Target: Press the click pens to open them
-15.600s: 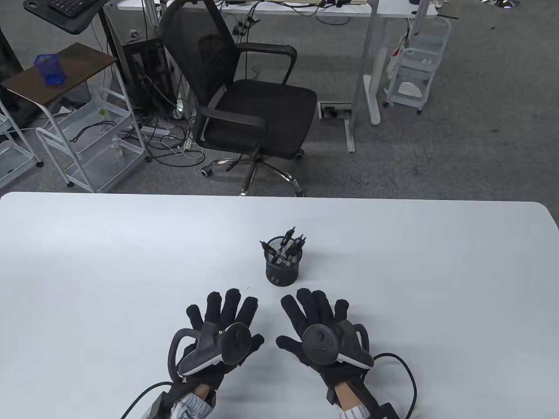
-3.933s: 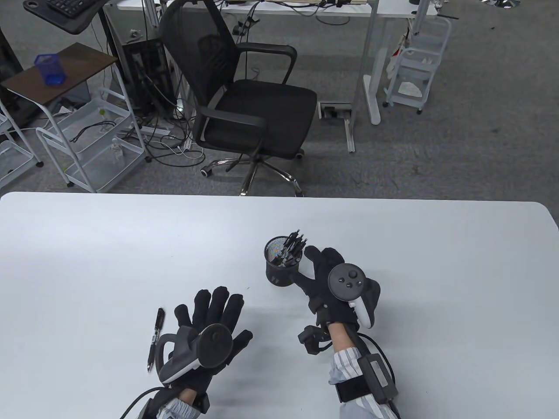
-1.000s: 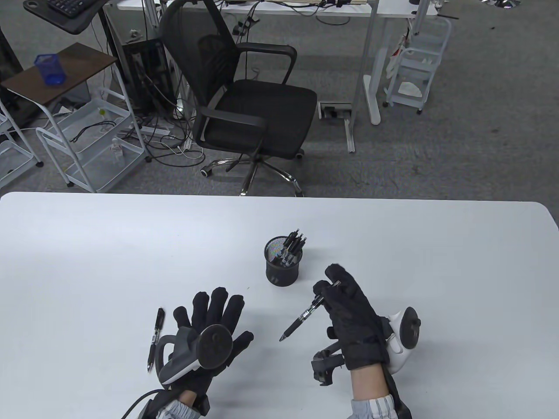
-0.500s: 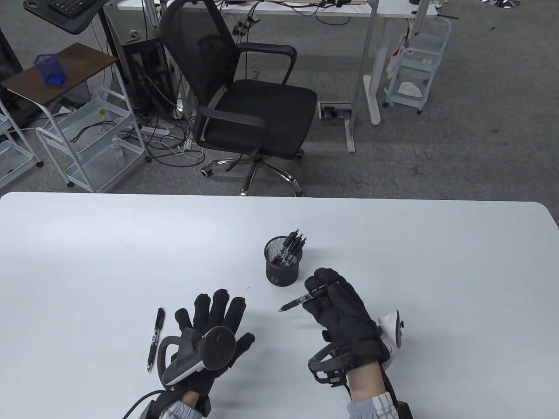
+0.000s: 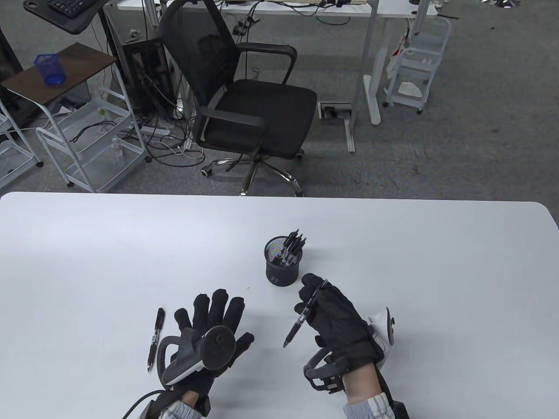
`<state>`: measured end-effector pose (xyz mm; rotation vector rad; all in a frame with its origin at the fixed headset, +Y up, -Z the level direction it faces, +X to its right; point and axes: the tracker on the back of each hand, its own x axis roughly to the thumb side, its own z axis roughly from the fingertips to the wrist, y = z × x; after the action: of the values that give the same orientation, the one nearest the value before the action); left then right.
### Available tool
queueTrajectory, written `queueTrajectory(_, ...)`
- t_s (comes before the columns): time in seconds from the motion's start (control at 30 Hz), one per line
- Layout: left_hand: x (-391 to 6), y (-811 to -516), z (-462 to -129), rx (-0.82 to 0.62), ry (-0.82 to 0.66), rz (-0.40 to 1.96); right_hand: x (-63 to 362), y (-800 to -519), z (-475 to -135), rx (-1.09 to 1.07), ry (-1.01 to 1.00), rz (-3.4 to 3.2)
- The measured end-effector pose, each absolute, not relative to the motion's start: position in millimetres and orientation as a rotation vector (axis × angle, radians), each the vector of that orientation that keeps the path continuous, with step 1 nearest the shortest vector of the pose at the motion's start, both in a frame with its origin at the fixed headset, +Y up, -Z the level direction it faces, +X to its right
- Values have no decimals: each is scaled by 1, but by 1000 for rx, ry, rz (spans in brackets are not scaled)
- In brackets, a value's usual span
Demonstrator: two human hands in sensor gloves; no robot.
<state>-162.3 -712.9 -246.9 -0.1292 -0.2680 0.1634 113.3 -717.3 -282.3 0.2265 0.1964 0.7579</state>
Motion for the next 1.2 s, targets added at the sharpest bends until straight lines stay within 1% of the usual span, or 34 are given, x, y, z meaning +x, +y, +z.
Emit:
queueTrajectory(0.1,-162,-713,-247,-129,-269,163,112,-714,-281,310,205,754)
queueTrajectory(0.3,-161,-714,-247,-136,-270,156,106,-715,-282,277,215,761)
queueTrajectory(0.37,-161,-713,-246,-134,-269,152,105,-717,-282,288,187,804)
queueTrajectory(0.5,-161,-713,-246,-136,-271,156,104,-717,-279,231,128,812)
queueTrajectory(0.6,-160,-714,-246,-140,-273,156,102,-722,-277,256,158,783)
queueTrajectory(0.63,-160,-714,-246,-143,-274,156,101,-724,-278,235,175,765)
queueTrajectory(0.73,-160,-714,-246,-148,-276,159,98,-734,-275,235,293,657)
queueTrajectory(0.8,-160,-714,-246,-149,-278,160,96,-735,-273,206,303,638)
queueTrajectory(1.0,-159,-714,-246,-149,-277,160,95,-731,-272,263,310,627)
queueTrajectory(1.2,-159,-714,-246,-154,-279,159,96,-734,-272,238,297,621)
